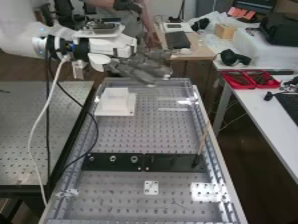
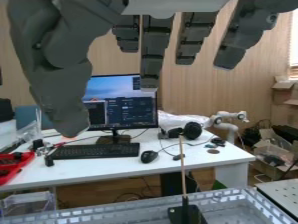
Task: Grab the paper clip and place it in the clear container
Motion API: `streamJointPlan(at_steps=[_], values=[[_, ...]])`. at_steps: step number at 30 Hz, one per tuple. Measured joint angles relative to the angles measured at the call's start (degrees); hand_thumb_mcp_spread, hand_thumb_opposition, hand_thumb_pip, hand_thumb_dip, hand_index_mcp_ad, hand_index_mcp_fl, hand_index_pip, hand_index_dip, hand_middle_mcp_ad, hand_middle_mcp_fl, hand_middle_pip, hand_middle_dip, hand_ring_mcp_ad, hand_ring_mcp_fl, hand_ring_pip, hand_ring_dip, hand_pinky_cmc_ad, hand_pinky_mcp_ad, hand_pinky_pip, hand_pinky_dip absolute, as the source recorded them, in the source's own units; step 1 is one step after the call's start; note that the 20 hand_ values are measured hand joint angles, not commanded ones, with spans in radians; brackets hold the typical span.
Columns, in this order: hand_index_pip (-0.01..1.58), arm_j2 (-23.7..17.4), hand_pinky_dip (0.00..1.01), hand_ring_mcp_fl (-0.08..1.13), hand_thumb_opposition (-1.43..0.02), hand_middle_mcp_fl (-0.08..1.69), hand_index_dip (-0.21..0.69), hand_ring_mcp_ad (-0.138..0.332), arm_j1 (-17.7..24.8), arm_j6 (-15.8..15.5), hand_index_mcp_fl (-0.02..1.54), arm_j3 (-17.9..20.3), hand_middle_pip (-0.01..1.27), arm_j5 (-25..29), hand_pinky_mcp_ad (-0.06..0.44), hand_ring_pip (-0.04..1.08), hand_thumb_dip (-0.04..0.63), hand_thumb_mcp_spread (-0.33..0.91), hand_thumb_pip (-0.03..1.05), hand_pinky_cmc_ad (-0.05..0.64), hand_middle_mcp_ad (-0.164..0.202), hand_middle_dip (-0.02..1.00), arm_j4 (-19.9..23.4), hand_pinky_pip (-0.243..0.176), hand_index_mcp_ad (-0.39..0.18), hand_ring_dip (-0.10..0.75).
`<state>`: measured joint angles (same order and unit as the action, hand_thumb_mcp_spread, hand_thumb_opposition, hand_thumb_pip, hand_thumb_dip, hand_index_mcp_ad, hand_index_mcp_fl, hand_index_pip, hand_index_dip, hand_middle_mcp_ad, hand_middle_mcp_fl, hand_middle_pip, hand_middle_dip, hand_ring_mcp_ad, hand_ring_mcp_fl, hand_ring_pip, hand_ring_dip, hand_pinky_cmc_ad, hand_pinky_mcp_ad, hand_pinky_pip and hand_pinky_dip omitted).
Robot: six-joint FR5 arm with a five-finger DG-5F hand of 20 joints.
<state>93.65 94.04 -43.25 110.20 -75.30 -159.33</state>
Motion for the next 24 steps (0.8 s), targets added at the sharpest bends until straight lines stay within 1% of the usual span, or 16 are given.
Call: streamJointPlan(at_steps=[1, 2, 4, 6, 7, 8, 9, 10, 13, 15, 17, 18, 19, 21, 22, 24], values=[[0.07, 0.0, 0.20, 0.04, -0.73, 0.32, -0.059, 0.063, 0.0, -0.1, 0.01, 0.1, 0.12, 0.1, 0.209, 0.10, 0.251, 0.40, 0.62, 0.267, -0.051, 0.37, 0.1, -0.010, -0.068, 0.133], [0.07, 0.3, 0.20, 0.05, -0.74, 0.33, -0.056, 0.063, 0.1, -0.4, 0.01, 0.5, 0.12, 0.6, 0.222, 0.10, 0.255, 0.40, 0.63, 0.265, -0.054, 0.39, 0.7, -0.010, -0.068, 0.134], [0.07, 0.8, 0.20, 0.07, -0.76, 0.34, -0.066, 0.061, 0.1, -0.7, 0.01, 1.0, 0.12, 0.9, 0.232, 0.10, 0.257, 0.40, 0.63, 0.278, -0.054, 0.40, 1.3, -0.010, -0.068, 0.131], [0.07, 1.3, 0.20, 0.08, -0.77, 0.37, -0.072, 0.059, -0.1, -0.9, 0.01, 1.5, 0.13, 0.8, 0.232, 0.10, 0.269, 0.40, 0.65, 0.278, -0.056, 0.42, 2.2, -0.010, -0.082, 0.150], [0.07, 1.6, 0.20, 0.09, -0.77, 0.38, -0.087, 0.059, -0.4, -0.9, 0.01, 1.7, 0.13, 0.7, 0.230, 0.10, 0.265, 0.40, 0.66, 0.278, -0.052, 0.43, 2.7, -0.010, -0.079, 0.147], [0.07, 1.8, 0.20, 0.10, -0.77, 0.40, -0.101, 0.059, -0.8, -0.9, 0.01, 1.8, 0.13, 0.4, 0.230, 0.10, 0.284, 0.42, 0.67, 0.278, -0.056, 0.45, 3.2, -0.010, -0.073, 0.164], [0.07, 2.3, 0.20, 0.11, -0.77, 0.41, -0.120, 0.063, -1.3, -1.0, 0.02, 2.0, 0.13, -0.2, 0.230, 0.10, 0.284, 0.41, 0.68, 0.278, -0.056, 0.46, 4.0, -0.010, -0.070, 0.164], [0.08, 2.5, 0.20, 0.13, -0.79, 0.41, -0.117, 0.063, -1.6, -1.0, 0.03, 2.1, 0.14, -0.5, 0.230, 0.10, 0.284, 0.42, 0.71, 0.276, -0.056, 0.47, 4.2, -0.009, -0.073, 0.176], [0.08, 3.9, 0.21, 0.19, -0.79, 0.45, -0.127, 0.059, -3.3, -1.1, 0.03, 2.0, 0.15, -2.8, 0.230, 0.10, 0.284, 0.43, 0.72, 0.276, -0.056, 0.48, 5.4, 0.005, -0.077, 0.194], [0.08, 5.3, 0.20, 0.22, -0.80, 0.46, -0.133, 0.058, -5.2, -1.1, 0.03, 1.6, 0.16, -5.2, 0.227, 0.10, 0.300, 0.44, 0.72, 0.278, -0.056, 0.49, 6.3, 0.002, -0.075, 0.204], [0.09, 6.7, 0.20, 0.23, -0.80, 0.48, -0.143, 0.061, -7.1, -1.0, 0.04, 1.0, 0.20, -7.8, 0.232, 0.11, 0.300, 0.46, 0.72, 0.278, -0.056, 0.51, 6.8, 0.021, -0.075, 0.236], [0.09, 7.6, 0.19, 0.25, -0.80, 0.49, -0.143, 0.061, -8.3, -0.9, 0.04, 0.5, 0.21, -9.4, 0.230, 0.10, 0.300, 0.46, 0.72, 0.276, -0.054, 0.52, 6.9, 0.021, -0.080, 0.243], [0.09, 8.0, 0.19, 0.25, -0.80, 0.49, -0.143, 0.063, -8.9, -0.9, 0.04, 0.2, 0.23, -10.1, 0.229, 0.11, 0.300, 0.46, 0.72, 0.278, -0.058, 0.53, 6.9, 0.021, -0.073, 0.250], [0.09, 9.7, 0.19, 0.28, -0.82, 0.51, -0.143, 0.063, -10.9, -0.8, 0.04, -0.9, 0.24, -13.0, 0.232, 0.10, 0.300, 0.48, 0.72, 0.278, -0.051, 0.53, 7.1, 0.021, -0.068, 0.260], [0.09, 10.1, 0.19, 0.28, -0.82, 0.52, -0.143, 0.065, -11.4, -0.7, 0.04, -1.2, 0.25, -13.7, 0.230, 0.10, 0.300, 0.48, 0.72, 0.278, -0.056, 0.53, 7.1, 0.021, -0.075, 0.257], [0.09, 11.9, 0.19, 0.30, -0.81, 0.52, -0.143, 0.068, -13.3, -0.6, 0.05, -2.4, 0.27, -16.6, 0.230, 0.10, 0.300, 0.48, 0.72, 0.278, -0.052, 0.54, 7.4, 0.021, -0.082, 0.281]])
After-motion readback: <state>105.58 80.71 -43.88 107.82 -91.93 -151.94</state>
